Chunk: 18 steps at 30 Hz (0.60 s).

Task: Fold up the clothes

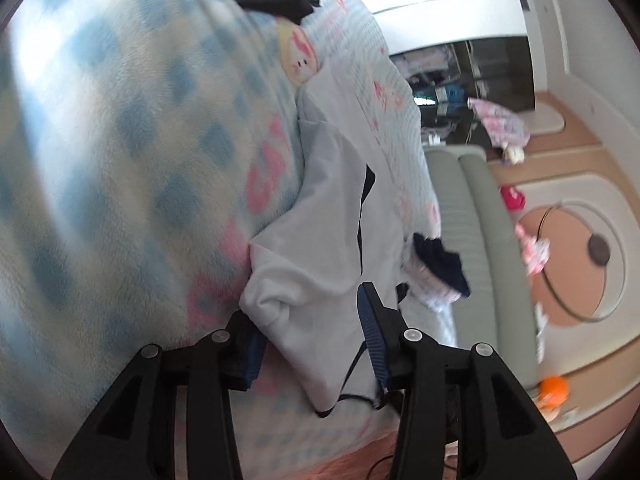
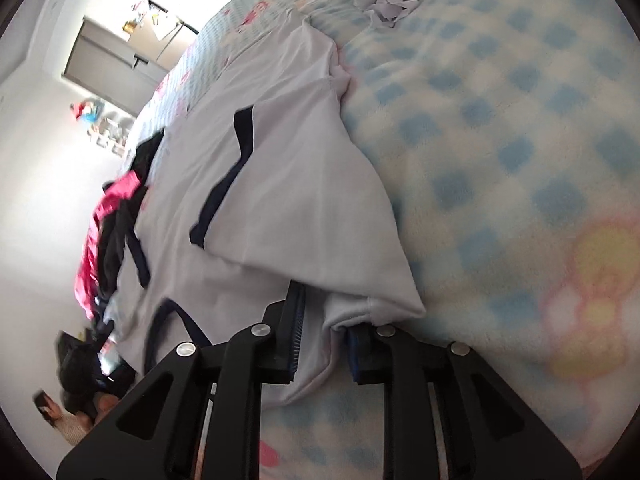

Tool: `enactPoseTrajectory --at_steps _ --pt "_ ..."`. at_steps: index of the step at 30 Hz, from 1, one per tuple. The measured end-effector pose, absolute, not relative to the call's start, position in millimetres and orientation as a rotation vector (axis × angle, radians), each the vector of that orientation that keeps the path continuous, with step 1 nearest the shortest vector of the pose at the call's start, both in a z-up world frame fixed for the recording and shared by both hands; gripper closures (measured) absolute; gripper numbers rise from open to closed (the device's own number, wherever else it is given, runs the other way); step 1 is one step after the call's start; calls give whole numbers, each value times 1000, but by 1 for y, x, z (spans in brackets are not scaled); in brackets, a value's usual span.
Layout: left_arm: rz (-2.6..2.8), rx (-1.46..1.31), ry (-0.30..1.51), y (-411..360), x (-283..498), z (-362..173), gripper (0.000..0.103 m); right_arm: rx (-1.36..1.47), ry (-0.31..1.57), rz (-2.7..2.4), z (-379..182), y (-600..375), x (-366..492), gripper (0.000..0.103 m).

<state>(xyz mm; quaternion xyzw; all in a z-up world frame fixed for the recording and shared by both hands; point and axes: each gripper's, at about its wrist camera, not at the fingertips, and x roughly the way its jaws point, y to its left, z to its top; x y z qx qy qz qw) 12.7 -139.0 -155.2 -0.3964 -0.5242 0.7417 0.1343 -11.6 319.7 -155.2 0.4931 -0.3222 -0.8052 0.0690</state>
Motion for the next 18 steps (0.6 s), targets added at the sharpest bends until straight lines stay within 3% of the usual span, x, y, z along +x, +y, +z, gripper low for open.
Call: enactPoseTrajectory --at_steps 5,9,14,18 --pt "2277 -1203 -1486 -136 22 -147 58 1421 -1027 -2406 -143 321 1 61" --pt "2245 -1224 -1497 -132 16 -160 58 1348 -1111 -2411 -138 330 9 59" --pt "2269 -1235 -1402 -124 4 -156 64 1271 -1443 -2252 -158 348 6 57" --pt "2296 -1246 -1290 -115 0 -153 67 1286 -1410 -2307 -157 351 4 57"
